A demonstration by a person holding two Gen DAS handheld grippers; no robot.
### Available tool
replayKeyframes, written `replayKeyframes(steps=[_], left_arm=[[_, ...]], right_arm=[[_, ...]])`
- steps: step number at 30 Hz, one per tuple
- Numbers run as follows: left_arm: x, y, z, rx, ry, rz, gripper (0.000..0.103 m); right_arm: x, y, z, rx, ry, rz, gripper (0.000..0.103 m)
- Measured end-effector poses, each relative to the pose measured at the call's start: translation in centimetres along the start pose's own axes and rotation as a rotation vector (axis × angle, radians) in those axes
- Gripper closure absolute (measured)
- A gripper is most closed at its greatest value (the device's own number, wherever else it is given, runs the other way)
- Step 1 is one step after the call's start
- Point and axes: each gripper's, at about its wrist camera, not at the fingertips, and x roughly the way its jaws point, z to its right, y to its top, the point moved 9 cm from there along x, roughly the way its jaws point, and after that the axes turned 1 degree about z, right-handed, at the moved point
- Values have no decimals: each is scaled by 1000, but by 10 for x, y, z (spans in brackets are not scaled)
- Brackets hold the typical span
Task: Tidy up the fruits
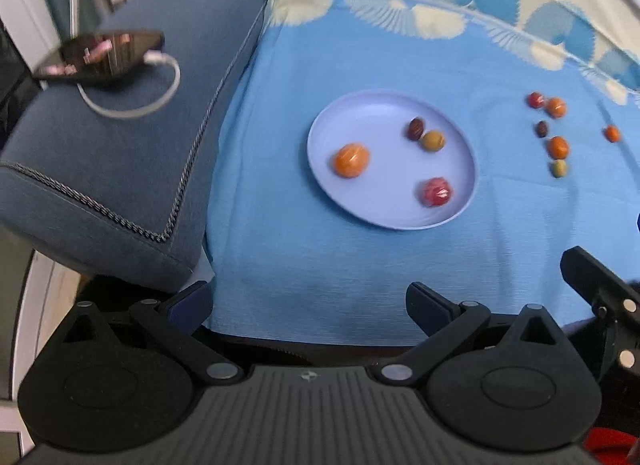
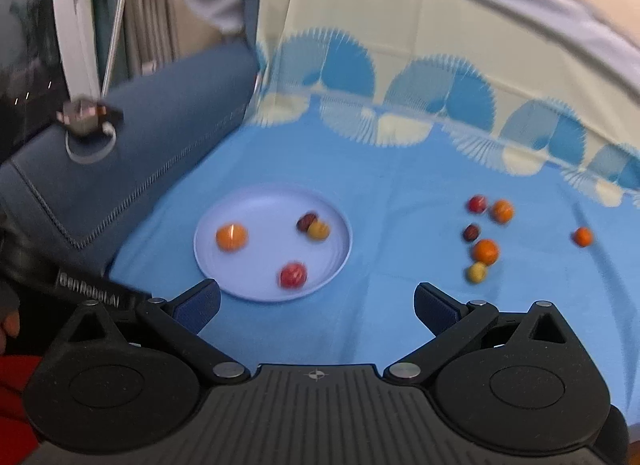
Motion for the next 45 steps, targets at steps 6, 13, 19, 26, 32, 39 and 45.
replayKeyframes(steps=[6, 13, 19, 26, 32, 39, 45], left_arm=[[-28, -7, 8, 7, -7, 55, 0], [-54, -9, 6, 17, 6, 124, 0], [-65, -8, 4, 16, 13, 158, 0], [-69, -7, 3, 18, 12, 176, 0], [-65, -7, 2, 17, 11, 165, 0], [-57, -7, 3, 26, 10, 144, 0], [-48, -6, -1, 27, 26, 124, 0]], right_arm=[[-40, -7, -1, -1, 3, 68, 1], [-63, -5, -6, -20, 4, 124, 1], [-74, -4, -9, -37, 3, 150, 1], [-77, -3, -11, -43, -4, 154, 1], [-76, -4, -12, -51, -1, 146, 1], [-70, -5, -11, -48, 8, 126, 1], [-60, -7, -12, -42, 27, 100, 1]])
